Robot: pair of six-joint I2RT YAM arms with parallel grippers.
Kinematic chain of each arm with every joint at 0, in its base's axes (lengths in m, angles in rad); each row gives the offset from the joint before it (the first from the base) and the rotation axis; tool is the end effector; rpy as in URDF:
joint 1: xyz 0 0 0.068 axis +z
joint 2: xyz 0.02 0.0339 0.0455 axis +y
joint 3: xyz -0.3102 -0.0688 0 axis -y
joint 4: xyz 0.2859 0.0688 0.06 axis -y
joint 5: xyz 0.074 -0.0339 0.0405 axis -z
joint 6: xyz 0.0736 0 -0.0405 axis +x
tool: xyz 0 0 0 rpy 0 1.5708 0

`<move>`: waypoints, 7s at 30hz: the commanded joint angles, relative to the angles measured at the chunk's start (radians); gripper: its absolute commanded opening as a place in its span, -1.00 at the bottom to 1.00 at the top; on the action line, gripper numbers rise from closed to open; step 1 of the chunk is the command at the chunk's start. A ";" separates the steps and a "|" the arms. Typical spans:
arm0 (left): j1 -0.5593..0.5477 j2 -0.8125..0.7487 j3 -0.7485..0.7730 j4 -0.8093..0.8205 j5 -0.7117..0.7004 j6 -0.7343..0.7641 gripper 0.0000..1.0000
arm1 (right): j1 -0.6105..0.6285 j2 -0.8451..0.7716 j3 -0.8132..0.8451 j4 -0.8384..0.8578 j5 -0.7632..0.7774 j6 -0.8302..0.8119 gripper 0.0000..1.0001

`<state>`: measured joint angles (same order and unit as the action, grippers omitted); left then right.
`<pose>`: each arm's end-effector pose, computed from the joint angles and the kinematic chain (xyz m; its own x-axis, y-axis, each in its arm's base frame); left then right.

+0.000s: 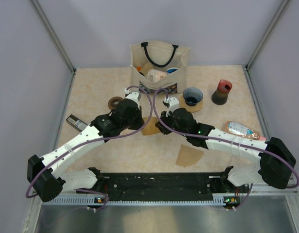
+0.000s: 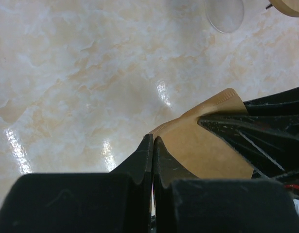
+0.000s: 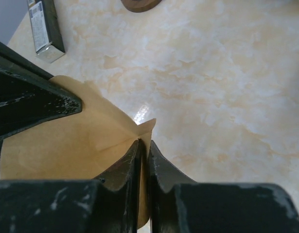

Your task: Place the coffee filter in the dripper

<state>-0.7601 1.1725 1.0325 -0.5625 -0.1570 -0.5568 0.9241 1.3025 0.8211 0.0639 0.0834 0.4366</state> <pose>0.2276 -0.2005 0.3242 -0.7115 -0.0438 -0.7013 0.2568 0.9128 -0.3176 0.2180 0.2785 0.2737 -0.5383 -0.0136 -0.8426 -0.5758 0.7360 0.3559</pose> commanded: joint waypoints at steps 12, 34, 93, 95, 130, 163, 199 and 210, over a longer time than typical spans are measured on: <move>-0.002 -0.022 0.041 0.038 0.116 0.075 -0.13 | -0.004 -0.065 0.110 -0.127 0.012 -0.085 -1.00; 0.031 -0.341 -0.080 0.039 -0.184 -0.028 0.98 | -0.534 -0.175 0.513 -0.564 -0.034 -0.141 -1.00; 0.100 -0.270 -0.175 0.059 -0.098 -0.046 0.98 | -0.683 0.212 0.828 -0.799 -0.122 -0.292 -0.03; 0.100 -0.272 -0.176 0.064 -0.089 -0.046 0.98 | -0.685 0.207 0.837 -0.799 -0.122 -0.295 -0.02; 0.104 -0.264 -0.183 0.041 -0.107 -0.041 0.98 | -0.574 0.395 0.842 -0.872 -0.111 -0.406 -0.88; 0.107 -0.240 -0.177 0.038 -0.113 -0.031 0.98 | -0.559 0.422 0.652 -0.759 -0.145 -0.406 -0.98; 0.111 -0.284 -0.180 0.010 -0.150 -0.032 0.98 | -0.556 0.589 0.901 -1.044 -0.066 -0.495 -1.00; 0.113 -0.284 -0.178 0.018 -0.141 -0.032 0.98 | -0.556 0.544 1.055 -1.041 -0.080 -0.464 -0.99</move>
<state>-0.6544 0.9115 0.8536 -0.5541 -0.2863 -0.5995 0.3599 1.8774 1.7901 -0.9859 -0.0074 -0.0338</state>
